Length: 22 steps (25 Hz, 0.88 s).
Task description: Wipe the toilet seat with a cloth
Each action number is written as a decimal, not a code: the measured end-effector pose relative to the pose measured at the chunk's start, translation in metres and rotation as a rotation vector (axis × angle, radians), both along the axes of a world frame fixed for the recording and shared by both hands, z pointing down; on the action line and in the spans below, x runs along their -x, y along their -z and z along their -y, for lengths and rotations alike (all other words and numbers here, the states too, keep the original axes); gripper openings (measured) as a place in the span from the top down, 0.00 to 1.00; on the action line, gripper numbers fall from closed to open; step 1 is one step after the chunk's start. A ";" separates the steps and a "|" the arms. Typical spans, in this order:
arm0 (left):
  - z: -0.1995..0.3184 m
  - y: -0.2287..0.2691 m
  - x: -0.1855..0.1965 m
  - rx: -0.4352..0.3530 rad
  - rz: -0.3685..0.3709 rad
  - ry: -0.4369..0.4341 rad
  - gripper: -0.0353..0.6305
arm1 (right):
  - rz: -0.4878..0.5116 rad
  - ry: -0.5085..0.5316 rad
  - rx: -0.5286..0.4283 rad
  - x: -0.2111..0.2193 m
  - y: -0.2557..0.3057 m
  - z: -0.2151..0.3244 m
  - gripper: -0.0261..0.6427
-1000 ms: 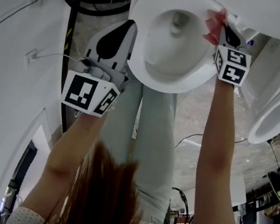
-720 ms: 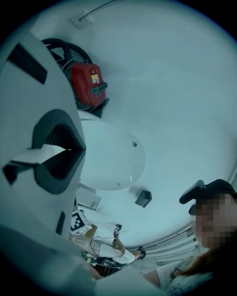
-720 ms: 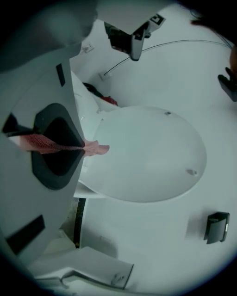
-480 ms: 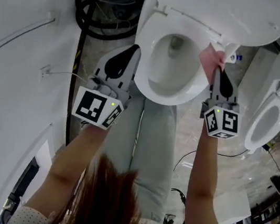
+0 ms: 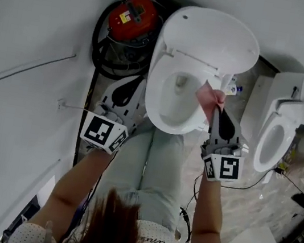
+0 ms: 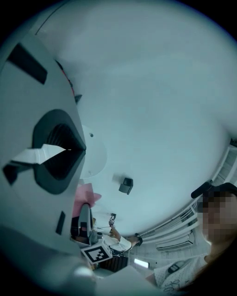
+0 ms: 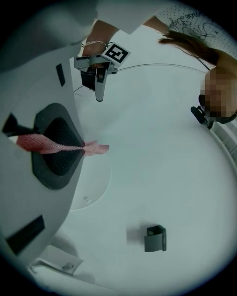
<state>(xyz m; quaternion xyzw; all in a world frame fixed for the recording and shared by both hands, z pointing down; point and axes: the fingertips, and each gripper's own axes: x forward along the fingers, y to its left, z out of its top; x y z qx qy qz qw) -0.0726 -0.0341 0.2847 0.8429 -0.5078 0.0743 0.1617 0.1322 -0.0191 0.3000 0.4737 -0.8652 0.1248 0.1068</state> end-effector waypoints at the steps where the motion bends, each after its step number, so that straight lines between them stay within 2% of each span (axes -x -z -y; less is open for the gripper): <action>1: 0.001 0.013 0.000 -0.019 -0.003 -0.007 0.95 | -0.002 -0.003 -0.027 0.003 0.018 -0.002 0.92; 6: 0.011 0.089 0.003 -0.122 -0.014 -0.021 0.95 | 0.006 -0.052 -0.150 0.009 0.103 -0.003 0.92; 12: 0.002 0.163 0.005 -0.195 -0.012 -0.042 0.95 | 0.025 -0.109 -0.253 0.005 0.190 -0.013 0.92; 22: -0.027 0.243 -0.005 -0.283 -0.003 -0.080 0.95 | 0.058 -0.156 -0.340 0.011 0.281 -0.035 0.92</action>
